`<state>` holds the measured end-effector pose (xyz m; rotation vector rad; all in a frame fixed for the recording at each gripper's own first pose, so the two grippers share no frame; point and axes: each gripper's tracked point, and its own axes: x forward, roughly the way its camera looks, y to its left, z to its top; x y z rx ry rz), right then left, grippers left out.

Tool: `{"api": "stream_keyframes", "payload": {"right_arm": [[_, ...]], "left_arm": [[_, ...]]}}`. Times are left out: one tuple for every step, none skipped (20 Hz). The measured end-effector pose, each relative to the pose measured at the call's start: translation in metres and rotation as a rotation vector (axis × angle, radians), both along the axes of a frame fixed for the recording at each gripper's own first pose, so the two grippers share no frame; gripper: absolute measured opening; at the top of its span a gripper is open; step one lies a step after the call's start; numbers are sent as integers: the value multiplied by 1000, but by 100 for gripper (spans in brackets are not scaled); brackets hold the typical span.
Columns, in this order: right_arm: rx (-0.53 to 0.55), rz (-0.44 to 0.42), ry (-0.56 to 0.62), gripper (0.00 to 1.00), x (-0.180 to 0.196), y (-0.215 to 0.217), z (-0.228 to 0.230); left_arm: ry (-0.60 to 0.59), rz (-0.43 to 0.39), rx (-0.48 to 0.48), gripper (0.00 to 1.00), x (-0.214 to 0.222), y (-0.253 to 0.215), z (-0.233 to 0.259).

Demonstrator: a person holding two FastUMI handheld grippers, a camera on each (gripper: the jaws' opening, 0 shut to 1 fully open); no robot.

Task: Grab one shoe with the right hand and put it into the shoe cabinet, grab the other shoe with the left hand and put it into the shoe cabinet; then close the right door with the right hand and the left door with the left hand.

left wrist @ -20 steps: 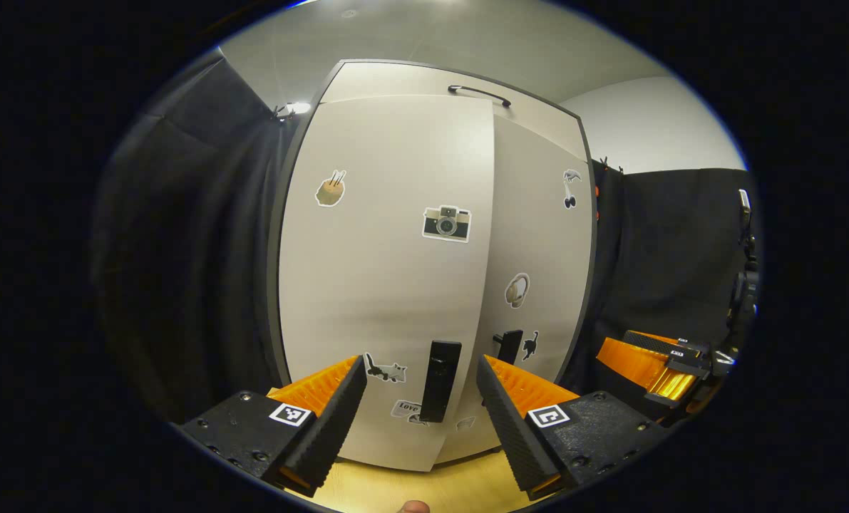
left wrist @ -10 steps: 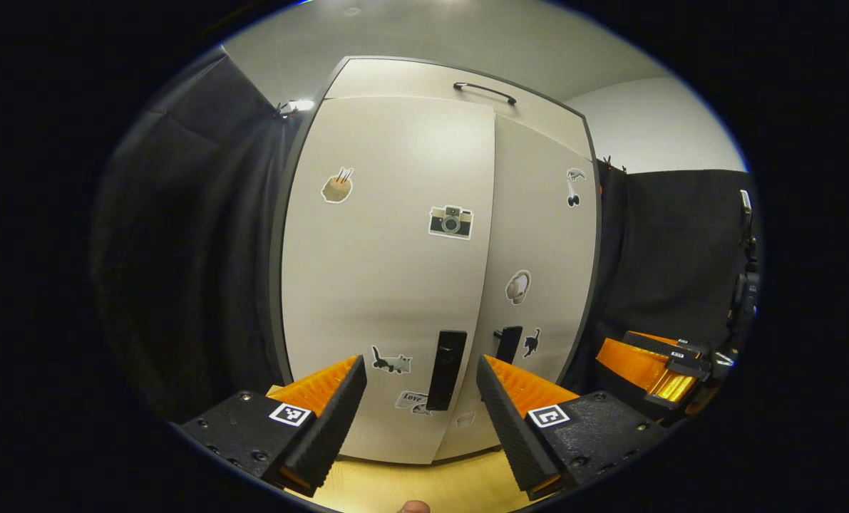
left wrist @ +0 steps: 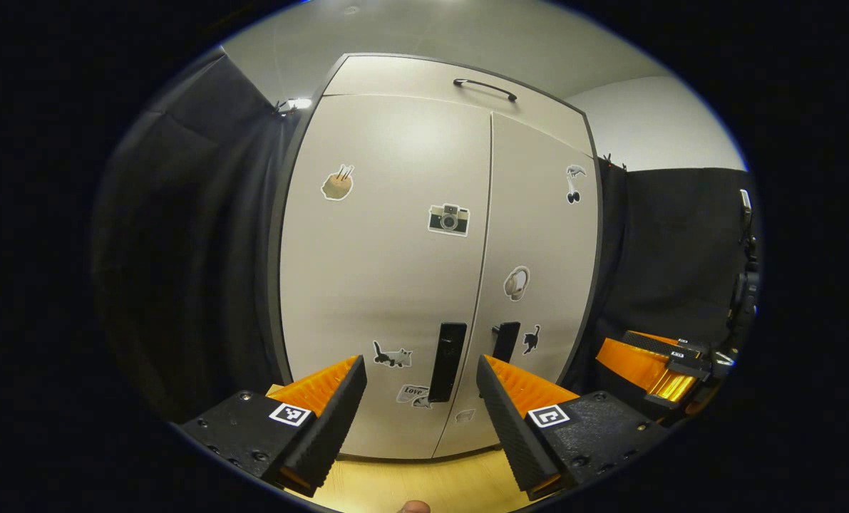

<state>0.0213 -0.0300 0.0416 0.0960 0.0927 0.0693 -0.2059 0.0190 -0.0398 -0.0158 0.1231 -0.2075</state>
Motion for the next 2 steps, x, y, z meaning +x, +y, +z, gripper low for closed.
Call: {"api": "stream_keyframes", "payload": {"right_arm": [[1, 0, 0, 75, 0, 0, 0], [1, 0, 2, 75, 0, -1, 0]], "left_arm": [[1, -1, 0, 95, 0, -1, 0], [2, -2, 0, 90, 0, -1, 0]]}}
